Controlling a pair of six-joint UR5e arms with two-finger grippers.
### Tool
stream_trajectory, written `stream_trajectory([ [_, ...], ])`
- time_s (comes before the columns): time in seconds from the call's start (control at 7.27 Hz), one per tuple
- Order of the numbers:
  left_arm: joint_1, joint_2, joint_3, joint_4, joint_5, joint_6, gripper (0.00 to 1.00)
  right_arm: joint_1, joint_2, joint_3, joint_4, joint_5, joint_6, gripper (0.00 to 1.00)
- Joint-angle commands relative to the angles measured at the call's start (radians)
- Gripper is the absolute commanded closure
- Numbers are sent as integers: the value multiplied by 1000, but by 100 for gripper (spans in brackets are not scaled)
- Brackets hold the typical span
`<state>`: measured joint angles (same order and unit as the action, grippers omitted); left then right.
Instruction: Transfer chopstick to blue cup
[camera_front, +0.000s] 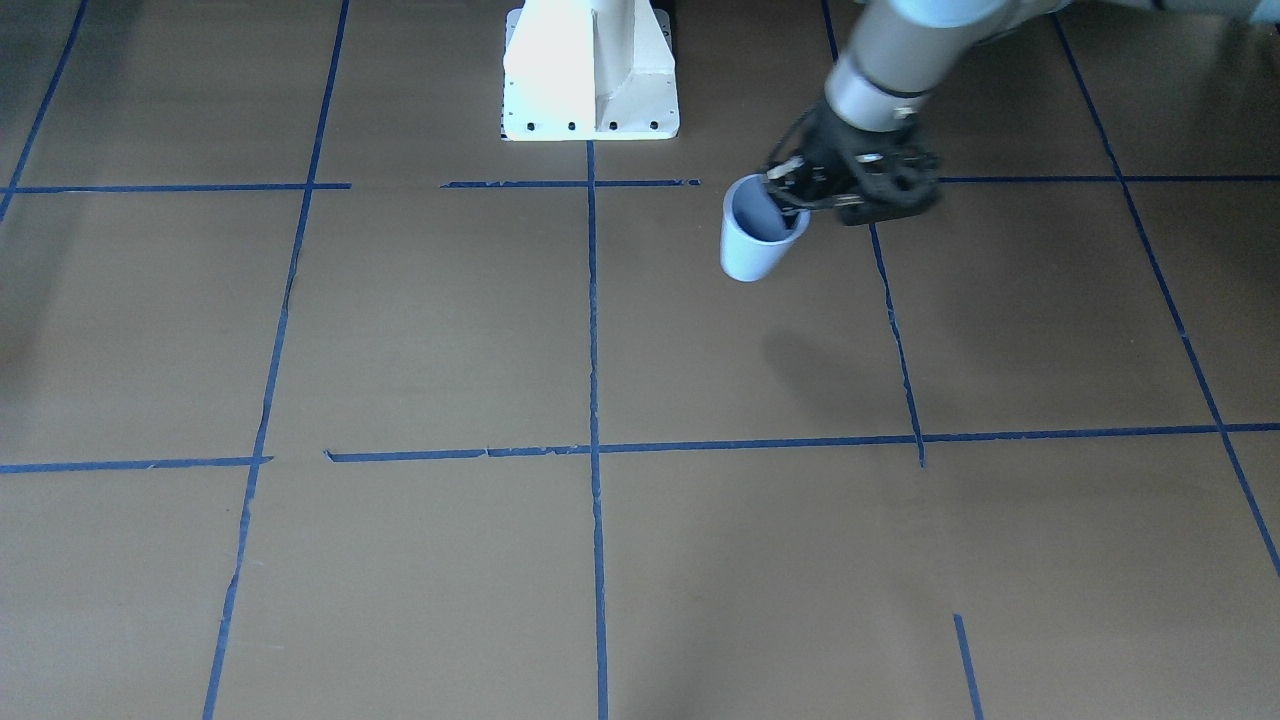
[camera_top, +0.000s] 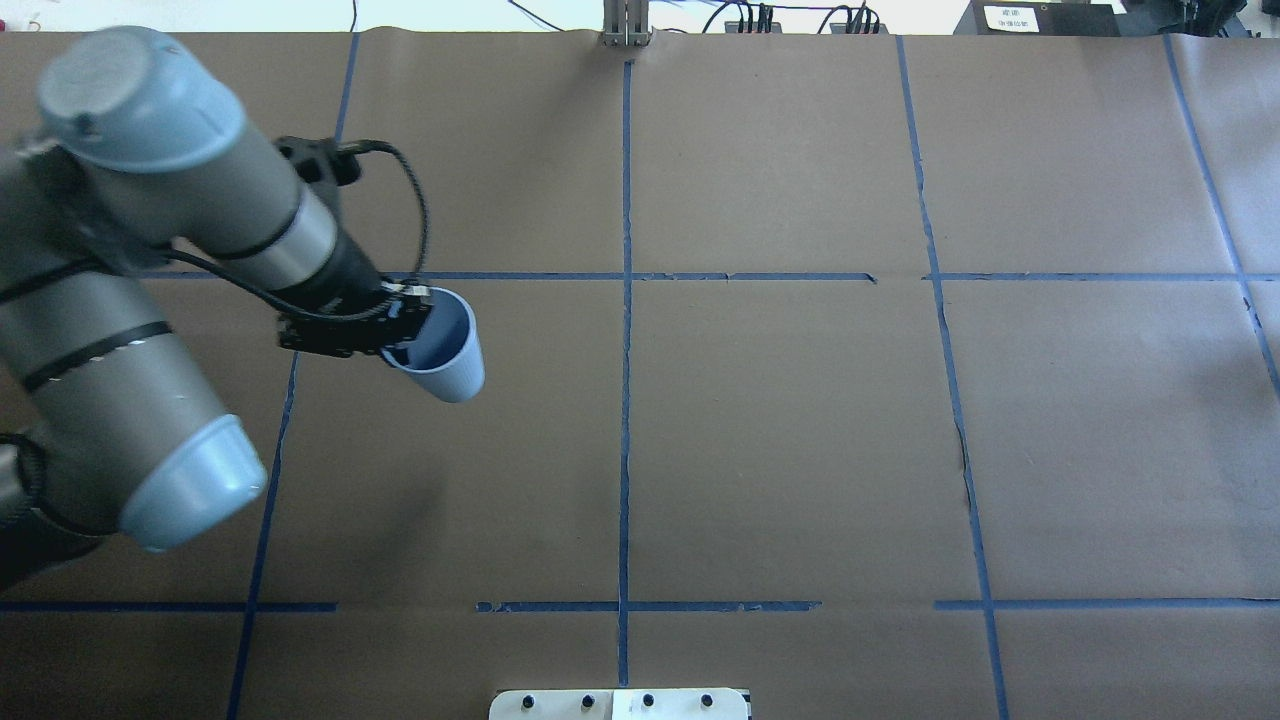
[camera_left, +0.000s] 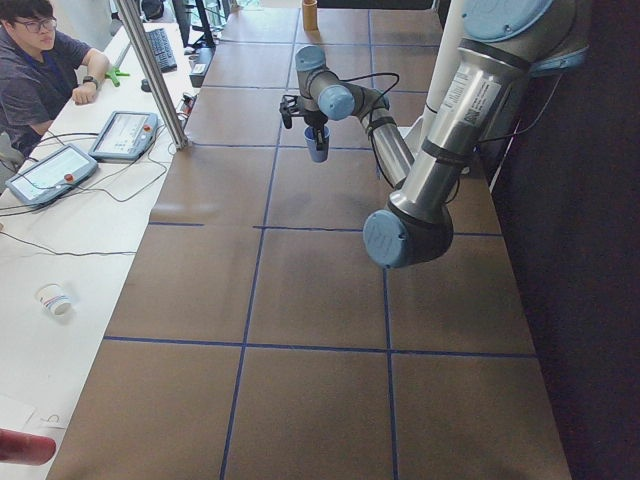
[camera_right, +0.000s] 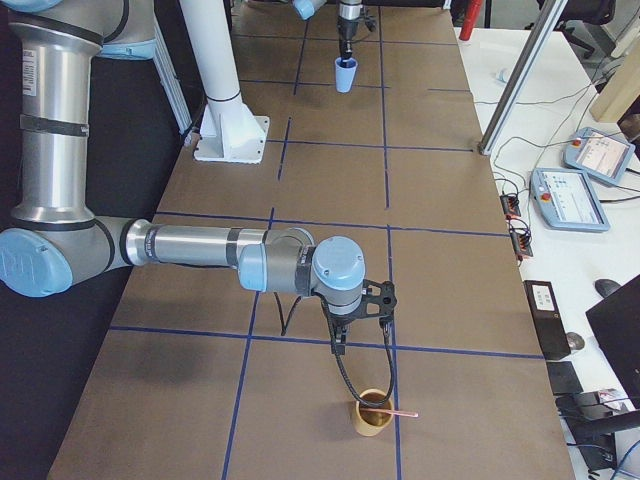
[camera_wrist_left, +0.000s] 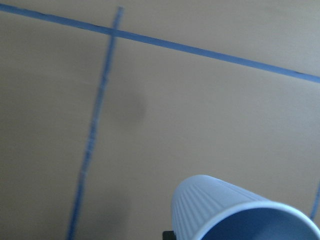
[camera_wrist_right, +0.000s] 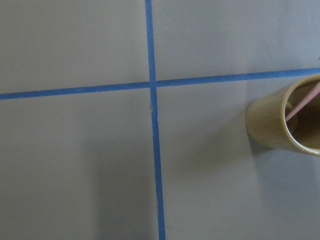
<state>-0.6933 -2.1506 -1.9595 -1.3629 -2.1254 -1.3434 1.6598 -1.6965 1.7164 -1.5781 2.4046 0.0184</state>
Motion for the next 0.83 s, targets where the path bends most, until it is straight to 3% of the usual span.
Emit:
stream_trajectory([
  [0.0,96,-159,198,-107,87,-106,100,0,0,2,1,1,0,0],
  [0.41,167,-199,344,-234,153,-135,100,0,0,2,1,1,0,0],
  [0.69,170,-203,376,-277,153,-145,99,2,1,3,1,1,0,0],
])
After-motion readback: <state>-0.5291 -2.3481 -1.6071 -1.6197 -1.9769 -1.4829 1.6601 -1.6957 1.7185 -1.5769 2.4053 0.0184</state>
